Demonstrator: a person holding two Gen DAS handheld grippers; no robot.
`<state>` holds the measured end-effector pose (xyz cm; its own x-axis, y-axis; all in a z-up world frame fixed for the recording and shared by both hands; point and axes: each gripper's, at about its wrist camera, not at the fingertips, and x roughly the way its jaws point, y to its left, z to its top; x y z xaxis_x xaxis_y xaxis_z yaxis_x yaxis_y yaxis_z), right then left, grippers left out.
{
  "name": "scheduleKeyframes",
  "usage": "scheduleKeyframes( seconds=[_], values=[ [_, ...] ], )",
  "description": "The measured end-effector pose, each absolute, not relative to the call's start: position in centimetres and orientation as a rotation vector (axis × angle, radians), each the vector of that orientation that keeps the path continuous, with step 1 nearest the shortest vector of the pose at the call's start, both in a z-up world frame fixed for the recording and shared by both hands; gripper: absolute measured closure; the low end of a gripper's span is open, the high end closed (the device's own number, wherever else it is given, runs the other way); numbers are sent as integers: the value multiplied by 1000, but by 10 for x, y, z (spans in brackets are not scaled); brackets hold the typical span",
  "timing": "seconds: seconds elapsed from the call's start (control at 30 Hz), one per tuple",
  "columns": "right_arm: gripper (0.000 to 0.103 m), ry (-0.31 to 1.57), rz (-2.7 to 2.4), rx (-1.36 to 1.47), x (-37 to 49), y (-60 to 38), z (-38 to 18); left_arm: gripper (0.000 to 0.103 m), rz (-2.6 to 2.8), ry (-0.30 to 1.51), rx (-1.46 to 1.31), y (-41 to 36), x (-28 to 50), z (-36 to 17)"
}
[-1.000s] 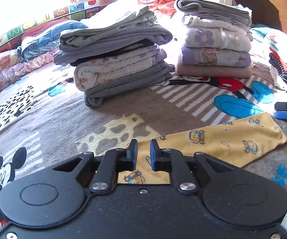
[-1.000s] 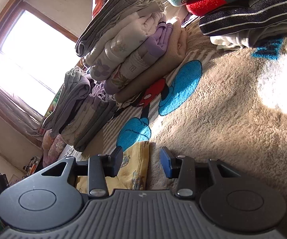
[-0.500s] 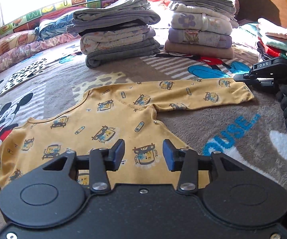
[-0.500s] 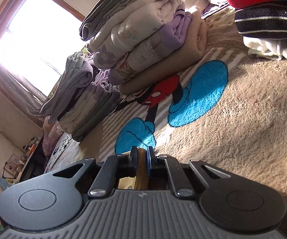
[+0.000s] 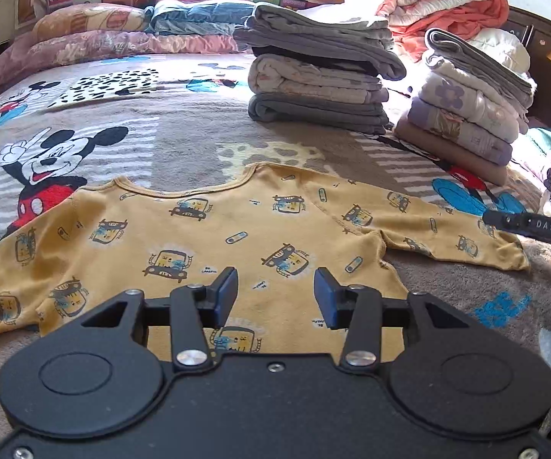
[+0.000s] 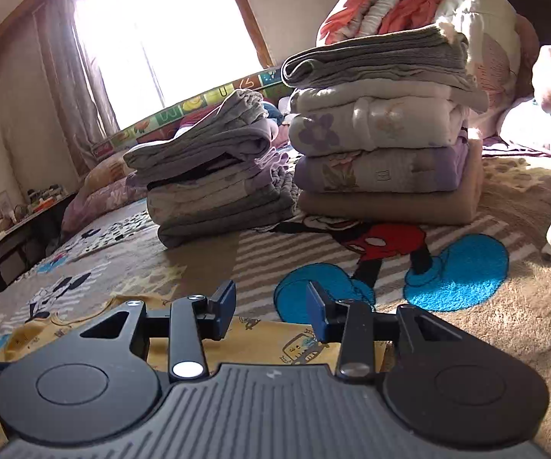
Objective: Fold clothes
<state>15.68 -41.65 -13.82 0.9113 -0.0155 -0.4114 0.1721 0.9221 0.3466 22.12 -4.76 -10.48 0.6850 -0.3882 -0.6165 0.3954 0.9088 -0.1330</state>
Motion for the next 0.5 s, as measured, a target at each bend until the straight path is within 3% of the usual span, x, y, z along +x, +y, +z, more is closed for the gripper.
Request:
scheduleKeyframes(
  seconds=[0.1, 0.13, 0.17, 0.5],
  values=[
    [64, 556, -160, 367, 175, -417, -153, 60, -437, 695, -21, -38, 222, -106],
    [80, 557, -184, 405, 173, -425, -156, 60, -441, 698, -30, -35, 223, -107],
    [86, 557, -205, 431, 171, -432, -158, 60, -444, 701, -39, -33, 224, -108],
    [77, 412, -388, 401, 130, -454, -142, 60, -456, 706, -161, -11, 225, -107]
  ],
)
